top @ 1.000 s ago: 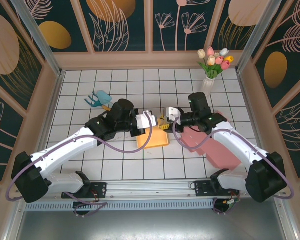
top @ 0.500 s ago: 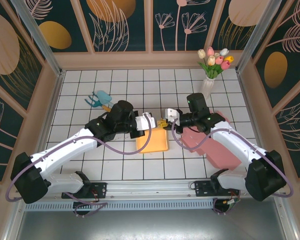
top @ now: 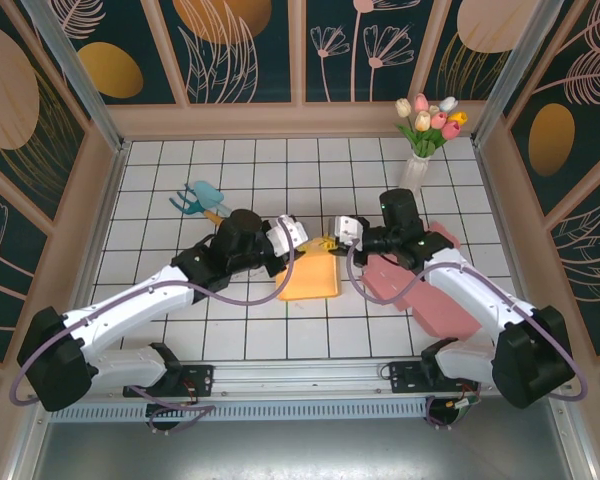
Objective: Fold the paper box
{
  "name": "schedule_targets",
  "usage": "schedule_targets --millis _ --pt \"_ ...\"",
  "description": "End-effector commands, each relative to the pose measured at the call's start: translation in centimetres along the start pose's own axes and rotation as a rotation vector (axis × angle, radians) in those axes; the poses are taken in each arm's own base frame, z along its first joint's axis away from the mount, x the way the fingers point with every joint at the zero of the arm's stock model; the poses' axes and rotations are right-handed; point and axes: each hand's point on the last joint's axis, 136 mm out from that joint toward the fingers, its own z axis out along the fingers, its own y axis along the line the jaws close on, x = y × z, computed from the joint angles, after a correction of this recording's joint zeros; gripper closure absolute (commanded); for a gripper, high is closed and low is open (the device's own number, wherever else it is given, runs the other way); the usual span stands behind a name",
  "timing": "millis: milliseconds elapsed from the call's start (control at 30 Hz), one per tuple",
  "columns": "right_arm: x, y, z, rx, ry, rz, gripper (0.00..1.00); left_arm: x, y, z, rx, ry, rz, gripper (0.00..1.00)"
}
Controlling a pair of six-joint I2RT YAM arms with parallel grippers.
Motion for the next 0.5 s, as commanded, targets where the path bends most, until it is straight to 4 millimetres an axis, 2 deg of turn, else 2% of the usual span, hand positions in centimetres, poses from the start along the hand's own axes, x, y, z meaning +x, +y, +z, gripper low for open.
schedule_targets --millis 0,67,133,200,300,367,467 --pt "1.5 -0.8 -0.8 0.066 0.021 0.030 1.00 -3.8 6.6 -4.5 -0.351 -0.206 -0.321 0.72" --pt "1.9 -1.3 -1.0 0.094 0.024 0.039 1.00 -3.0 8.0 -6.8 -0.449 -0.259 -0.462 0.66" --pt "2.0 -1.7 -1.1 0.112 0.021 0.039 1.00 -0.7 9.0 -9.0 -0.548 -0.286 -0.640 0.54" --pt "2.1 -2.1 -1.2 0.126 0.019 0.048 1.00 1.7 9.2 -10.2 -0.608 -0.276 -0.753 0.51" --pt "2.0 -2.6 -1.7 0.149 0.012 0.058 1.00 5.1 9.1 -10.6 -0.673 -0.216 -0.807 0.51" --pt "1.9 -2.8 -2.0 0.164 0.011 0.062 1.00 6.8 8.8 -10.3 -0.687 -0.175 -0.813 0.51" --pt "1.7 -2.8 -2.3 0.174 0.007 0.065 1.00 7.8 8.0 -9.3 -0.647 -0.147 -0.824 0.51"
